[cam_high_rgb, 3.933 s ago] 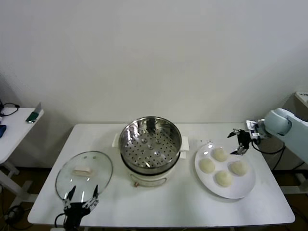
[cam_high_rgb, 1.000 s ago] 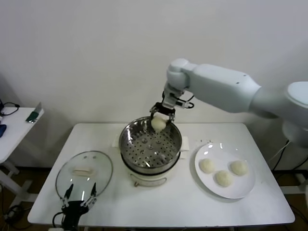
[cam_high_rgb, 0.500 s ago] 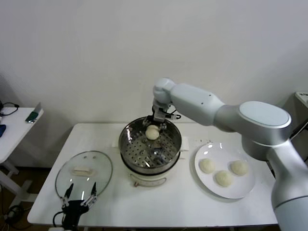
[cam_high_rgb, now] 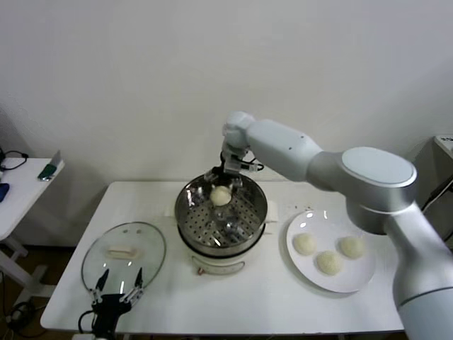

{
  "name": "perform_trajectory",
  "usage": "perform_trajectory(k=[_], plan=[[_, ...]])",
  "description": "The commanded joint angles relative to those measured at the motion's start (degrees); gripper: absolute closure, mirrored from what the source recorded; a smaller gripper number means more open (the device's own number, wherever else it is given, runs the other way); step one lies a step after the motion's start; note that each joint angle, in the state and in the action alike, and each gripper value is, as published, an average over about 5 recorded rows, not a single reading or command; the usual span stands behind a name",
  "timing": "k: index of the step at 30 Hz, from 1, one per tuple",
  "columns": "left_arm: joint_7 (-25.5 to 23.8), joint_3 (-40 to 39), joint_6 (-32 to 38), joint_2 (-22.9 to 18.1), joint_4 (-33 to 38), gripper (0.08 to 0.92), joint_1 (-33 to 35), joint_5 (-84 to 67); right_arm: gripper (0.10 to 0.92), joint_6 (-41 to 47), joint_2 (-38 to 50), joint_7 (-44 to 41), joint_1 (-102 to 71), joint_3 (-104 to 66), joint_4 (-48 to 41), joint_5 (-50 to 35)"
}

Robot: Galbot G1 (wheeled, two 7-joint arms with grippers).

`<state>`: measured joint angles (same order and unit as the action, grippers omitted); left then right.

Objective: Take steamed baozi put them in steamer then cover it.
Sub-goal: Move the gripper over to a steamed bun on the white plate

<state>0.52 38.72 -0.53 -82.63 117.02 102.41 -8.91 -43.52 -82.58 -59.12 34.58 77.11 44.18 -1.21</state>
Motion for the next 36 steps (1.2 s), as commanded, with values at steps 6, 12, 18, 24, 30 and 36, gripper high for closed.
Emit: perform_trajectory(k=[6,12,18,24,30,36], plan=[[-0.04,-0.88,0.22,0.17,-0.55,0.177,-0.25,0.49,0.203,26.87,25.86,-5.26,26.26,31.06,25.1,-39.96],[-0.08,-1.23,0.28,0.24,-0.58,0.177,-0.5,0.15,0.203,48.42,39.15,2.99,26.45,38.95,37.35,-38.56],[-0.14,-1.35,0.07,0.31,-0.8,0.177,-1.18,0.06,0.203,60.48,44.27,8.57,21.4,37.48,44.86,-40.82],[-0.15,-1.36,0.1,0.19,-0.83,0.177,-1.33,-0.01,0.203,63.82,44.2,10.22,11.45,31.14,43.94,-36.22],[-0.12,-1.16,0.19,-0.04,-1.03,0.177,-1.19,-0.05,0.203,64.44,42.13,11.14,-0.25,23.95,37.09,-30.69],[-0.08,-0.94,0.39,-0.5,-1.55,0.177,-1.16,-0.02,0.203,64.84,38.68,13.22,-7.39,19.37,30.94,-29.33]])
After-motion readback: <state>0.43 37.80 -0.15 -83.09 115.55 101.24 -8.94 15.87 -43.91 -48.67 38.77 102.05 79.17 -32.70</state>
